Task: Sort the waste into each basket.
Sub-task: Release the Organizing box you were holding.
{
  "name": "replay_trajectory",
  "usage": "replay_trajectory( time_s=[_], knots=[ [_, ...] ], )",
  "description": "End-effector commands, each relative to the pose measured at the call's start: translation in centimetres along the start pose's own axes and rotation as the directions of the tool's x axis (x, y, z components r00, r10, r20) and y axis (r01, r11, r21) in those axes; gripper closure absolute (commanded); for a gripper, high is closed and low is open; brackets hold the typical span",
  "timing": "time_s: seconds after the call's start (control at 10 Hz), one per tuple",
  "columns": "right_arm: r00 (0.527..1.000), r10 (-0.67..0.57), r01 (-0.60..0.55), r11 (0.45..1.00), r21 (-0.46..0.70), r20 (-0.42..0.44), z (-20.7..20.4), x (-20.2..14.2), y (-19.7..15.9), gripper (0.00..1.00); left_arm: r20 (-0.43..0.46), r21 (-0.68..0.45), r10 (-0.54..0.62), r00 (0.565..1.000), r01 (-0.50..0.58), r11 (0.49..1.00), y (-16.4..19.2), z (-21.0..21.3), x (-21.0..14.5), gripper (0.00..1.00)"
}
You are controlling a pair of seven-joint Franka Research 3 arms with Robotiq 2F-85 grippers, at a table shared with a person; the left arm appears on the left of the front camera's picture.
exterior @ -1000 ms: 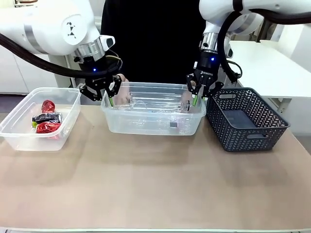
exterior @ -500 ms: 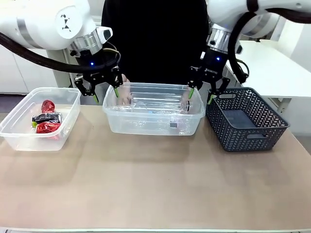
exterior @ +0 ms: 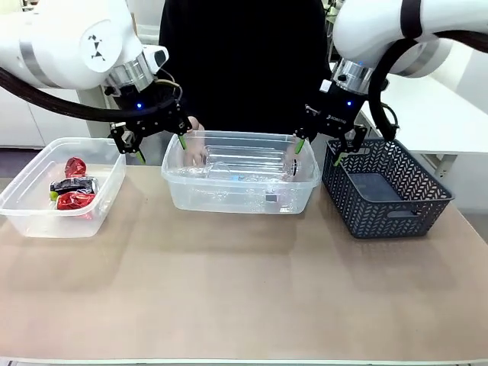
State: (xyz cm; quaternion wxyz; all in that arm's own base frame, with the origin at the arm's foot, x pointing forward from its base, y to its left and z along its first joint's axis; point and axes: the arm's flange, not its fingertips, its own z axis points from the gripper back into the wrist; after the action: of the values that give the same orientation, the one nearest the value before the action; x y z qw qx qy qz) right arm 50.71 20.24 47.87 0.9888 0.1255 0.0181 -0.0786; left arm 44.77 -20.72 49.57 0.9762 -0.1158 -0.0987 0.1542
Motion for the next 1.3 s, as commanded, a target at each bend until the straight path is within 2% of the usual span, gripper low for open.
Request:
replay_trajectory(
  time_s=[0.0,0.8,0.9,1.0,1.1,1.2],
  knots=[
    [1.0,-0.009,0.009,1.0,0.001,-0.004,0.2,0.3,0.1,0.0,0.014,0.005,-0.007,1.0,0.007,1.0,0.0,0.2,0.2,0.0],
    [1.0,-0.009,0.009,1.0,0.001,-0.004,0.2,0.3,0.1,0.0,0.004,0.001,-0.004,1.0,0.004,1.0,-0.1,0.1,0.0,0.0],
    [1.0,-0.001,0.001,1.0,0.0,-0.002,0.0,0.1,0.0,0.0,-0.023,-0.079,-0.118,0.993,0.116,0.99,-0.9,2.8,-0.1,0.0],
    [0.997,0.07,-0.064,0.983,0.175,-0.028,4.0,-4.1,-3.5,0.0,-0.064,-0.273,-0.226,0.972,0.201,0.941,0.1,6.9,-1.1,0.0],
    [0.996,0.078,-0.062,0.94,0.335,-0.034,7.3,-8.0,-6.8,0.0,-0.086,-0.464,-0.356,0.93,0.279,0.841,2.2,10.5,-2.7,0.0],
    [0.999,0.039,-0.028,0.888,0.458,-0.014,9.3,-11.7,-10.0,0.0,-0.053,-0.602,-0.397,0.916,0.288,0.745,4.8,13.1,-4.2,0.0]
  ],
)
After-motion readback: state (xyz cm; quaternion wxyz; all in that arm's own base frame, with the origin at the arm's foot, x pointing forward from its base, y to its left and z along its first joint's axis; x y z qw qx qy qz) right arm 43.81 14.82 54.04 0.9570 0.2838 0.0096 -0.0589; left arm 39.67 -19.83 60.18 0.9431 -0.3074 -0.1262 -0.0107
